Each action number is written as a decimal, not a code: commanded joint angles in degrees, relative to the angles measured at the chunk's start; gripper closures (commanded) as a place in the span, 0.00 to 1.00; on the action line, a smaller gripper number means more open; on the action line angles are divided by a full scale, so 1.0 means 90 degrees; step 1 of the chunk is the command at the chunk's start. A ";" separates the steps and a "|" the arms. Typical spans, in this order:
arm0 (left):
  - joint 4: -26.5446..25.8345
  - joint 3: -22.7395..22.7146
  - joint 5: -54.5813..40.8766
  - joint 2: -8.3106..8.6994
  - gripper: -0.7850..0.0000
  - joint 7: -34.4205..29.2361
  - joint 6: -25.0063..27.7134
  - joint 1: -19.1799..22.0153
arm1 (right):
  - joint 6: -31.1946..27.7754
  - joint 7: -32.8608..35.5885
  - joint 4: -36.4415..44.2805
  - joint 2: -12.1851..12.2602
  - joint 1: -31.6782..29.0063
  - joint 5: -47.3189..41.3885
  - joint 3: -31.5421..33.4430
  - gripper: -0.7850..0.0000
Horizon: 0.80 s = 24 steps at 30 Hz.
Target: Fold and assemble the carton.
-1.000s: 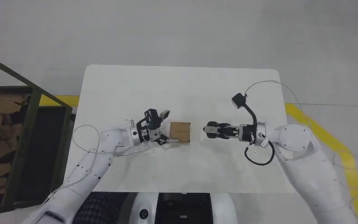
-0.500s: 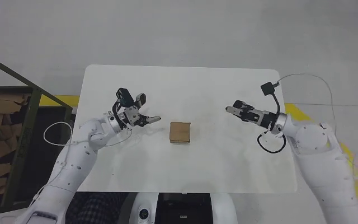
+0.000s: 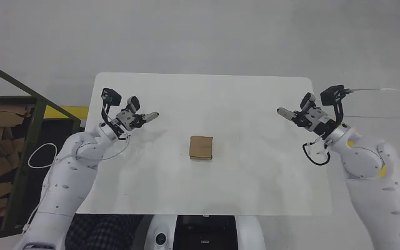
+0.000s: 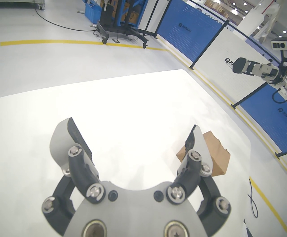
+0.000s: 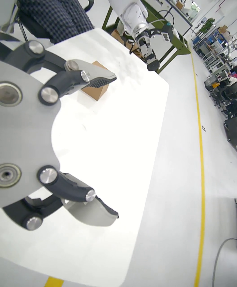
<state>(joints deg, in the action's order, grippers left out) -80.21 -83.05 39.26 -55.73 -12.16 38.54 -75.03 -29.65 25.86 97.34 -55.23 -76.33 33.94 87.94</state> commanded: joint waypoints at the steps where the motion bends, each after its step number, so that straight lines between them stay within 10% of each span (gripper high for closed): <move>1: -0.0138 -0.0153 -0.0119 0.0035 0.00 -0.0356 -0.0133 -0.0106 | 0.0033 -0.0140 0.0167 0.0010 -0.0067 0.0364 0.0076 0.00; 24: -0.0249 -0.0995 -0.0852 0.0147 0.00 -0.0947 -0.0677 -0.0293 | 0.0142 -0.0446 0.0523 0.0052 -0.0372 0.1511 0.0387 0.00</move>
<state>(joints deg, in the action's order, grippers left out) -82.47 -91.98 31.61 -54.41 -20.78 32.51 -77.69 -28.37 21.84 102.04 -54.76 -79.68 47.54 91.41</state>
